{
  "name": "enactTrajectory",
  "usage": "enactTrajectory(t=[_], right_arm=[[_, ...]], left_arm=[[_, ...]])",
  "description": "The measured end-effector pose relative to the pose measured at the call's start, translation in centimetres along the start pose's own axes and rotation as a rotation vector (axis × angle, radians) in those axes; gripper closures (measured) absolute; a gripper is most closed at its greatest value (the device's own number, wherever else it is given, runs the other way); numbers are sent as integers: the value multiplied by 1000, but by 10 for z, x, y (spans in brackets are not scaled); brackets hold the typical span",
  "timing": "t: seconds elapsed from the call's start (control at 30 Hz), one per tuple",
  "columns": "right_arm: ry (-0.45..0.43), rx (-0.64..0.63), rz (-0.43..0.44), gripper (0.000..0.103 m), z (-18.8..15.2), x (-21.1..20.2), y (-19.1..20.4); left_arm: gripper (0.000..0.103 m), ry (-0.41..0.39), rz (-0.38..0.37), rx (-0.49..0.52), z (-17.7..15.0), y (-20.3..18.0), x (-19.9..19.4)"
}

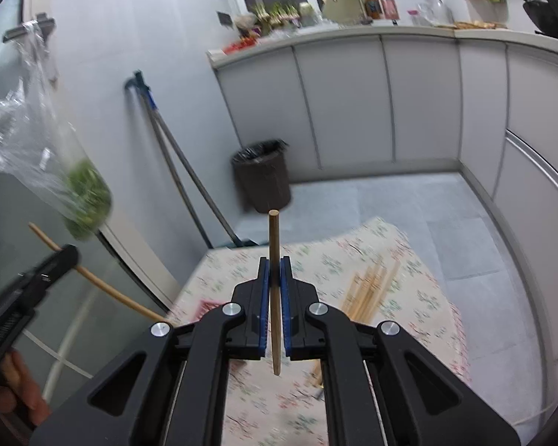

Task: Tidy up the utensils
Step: 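Carry both chopsticks over the pink basket and drop them in, opening both grippers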

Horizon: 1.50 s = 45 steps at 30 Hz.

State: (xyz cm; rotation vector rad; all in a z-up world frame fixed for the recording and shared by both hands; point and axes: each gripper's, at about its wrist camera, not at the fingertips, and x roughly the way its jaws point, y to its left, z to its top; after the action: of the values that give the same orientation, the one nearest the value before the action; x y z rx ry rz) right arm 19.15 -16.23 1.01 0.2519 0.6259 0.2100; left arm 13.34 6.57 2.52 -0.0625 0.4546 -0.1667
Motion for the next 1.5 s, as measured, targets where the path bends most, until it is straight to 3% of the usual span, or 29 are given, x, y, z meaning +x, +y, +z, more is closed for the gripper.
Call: enactTrajectory(t=[0.27, 0.57, 0.7, 1.03, 1.1, 1.17, 1.37, 1.5], right_arm=[[-2, 10, 42, 97, -2, 16, 21], [-35, 39, 86, 97, 0, 23, 29], [-53, 61, 110, 97, 6, 32, 35], [-59, 74, 110, 97, 7, 67, 42], [-45, 72, 106, 97, 5, 78, 43], [-27, 67, 97, 97, 0, 90, 44], [59, 69, 85, 97, -15, 126, 43], [109, 87, 103, 97, -23, 143, 40]], left_arm=[[98, -3, 65, 49, -29, 11, 47], [98, 130, 22, -5, -48, 33, 105], [97, 139, 14, -19, -51, 40, 114], [67, 156, 54, -52, -53, 56, 100], [58, 179, 75, -69, -56, 60, 98], [42, 187, 92, -86, -58, 63, 96], [24, 223, 135, -92, -65, 70, 94], [19, 255, 159, -93, -68, 72, 99]])
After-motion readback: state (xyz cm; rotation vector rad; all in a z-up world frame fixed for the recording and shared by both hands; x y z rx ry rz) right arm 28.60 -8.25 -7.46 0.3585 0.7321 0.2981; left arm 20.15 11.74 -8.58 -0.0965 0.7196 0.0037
